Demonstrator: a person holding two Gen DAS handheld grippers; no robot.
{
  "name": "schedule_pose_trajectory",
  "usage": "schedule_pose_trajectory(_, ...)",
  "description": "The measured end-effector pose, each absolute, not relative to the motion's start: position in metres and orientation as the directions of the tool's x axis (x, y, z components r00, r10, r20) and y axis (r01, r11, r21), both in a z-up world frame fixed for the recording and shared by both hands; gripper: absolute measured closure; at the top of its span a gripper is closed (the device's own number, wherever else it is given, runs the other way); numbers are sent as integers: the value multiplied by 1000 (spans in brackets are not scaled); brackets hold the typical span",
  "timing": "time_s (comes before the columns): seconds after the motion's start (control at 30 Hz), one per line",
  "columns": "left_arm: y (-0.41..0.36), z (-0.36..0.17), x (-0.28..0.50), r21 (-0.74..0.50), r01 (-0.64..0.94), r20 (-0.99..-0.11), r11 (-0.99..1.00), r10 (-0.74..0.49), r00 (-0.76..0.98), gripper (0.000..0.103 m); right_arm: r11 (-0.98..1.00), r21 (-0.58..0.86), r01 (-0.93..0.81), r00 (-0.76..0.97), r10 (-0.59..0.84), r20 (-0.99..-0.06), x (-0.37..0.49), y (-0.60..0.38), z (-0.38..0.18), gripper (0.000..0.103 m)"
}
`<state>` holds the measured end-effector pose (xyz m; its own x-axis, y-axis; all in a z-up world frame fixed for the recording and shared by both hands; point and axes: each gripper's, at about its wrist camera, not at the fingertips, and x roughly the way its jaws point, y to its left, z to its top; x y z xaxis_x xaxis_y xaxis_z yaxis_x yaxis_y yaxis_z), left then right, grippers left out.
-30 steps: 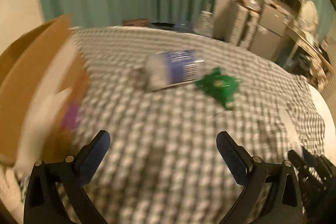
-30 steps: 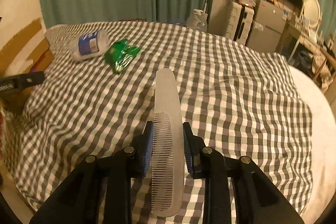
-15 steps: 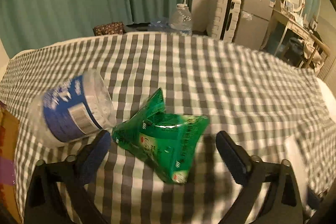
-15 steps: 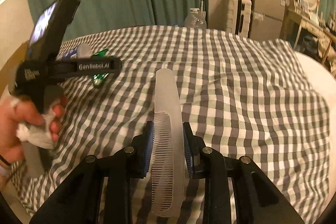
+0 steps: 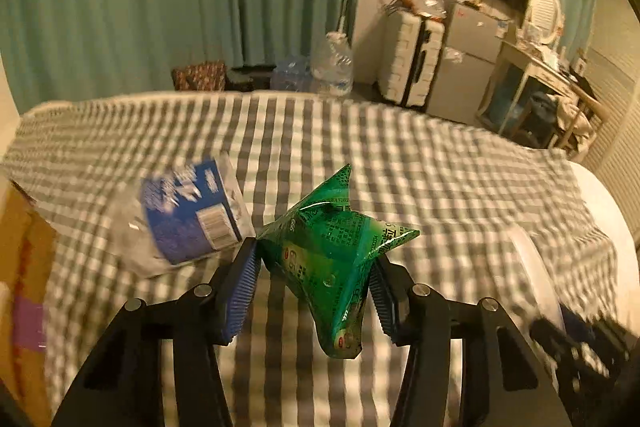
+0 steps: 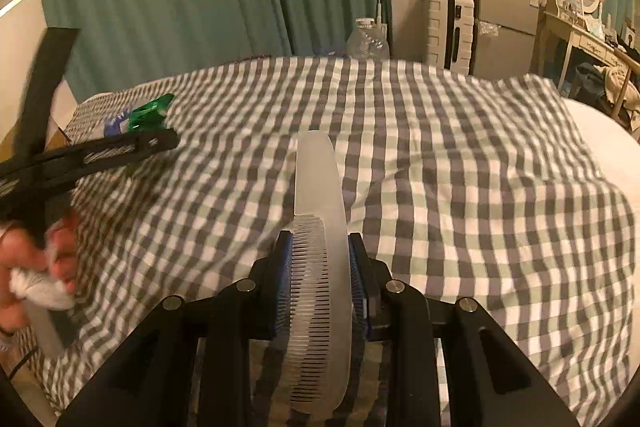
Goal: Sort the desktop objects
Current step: 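Carry the comb and green packet into the cardboard box and release both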
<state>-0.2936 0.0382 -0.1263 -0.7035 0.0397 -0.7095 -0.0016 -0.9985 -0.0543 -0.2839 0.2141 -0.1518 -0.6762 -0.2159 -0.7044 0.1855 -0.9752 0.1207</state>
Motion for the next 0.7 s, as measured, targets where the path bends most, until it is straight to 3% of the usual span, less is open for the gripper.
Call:
schedule_pose_trajectory(0.47, 1, -17, -165, -157, -83, -623, -984, 164, -765, 49, -974, 30, 223, -788, -198, -583, -169, 190, -8, 77)
schedule_pose_trajectory(0.7, -27, 42, -120, -124, -101, -573, -987, 154, -805, 49, -976, -37, 216, -840, -167, -517, -113, 178, 63, 77)
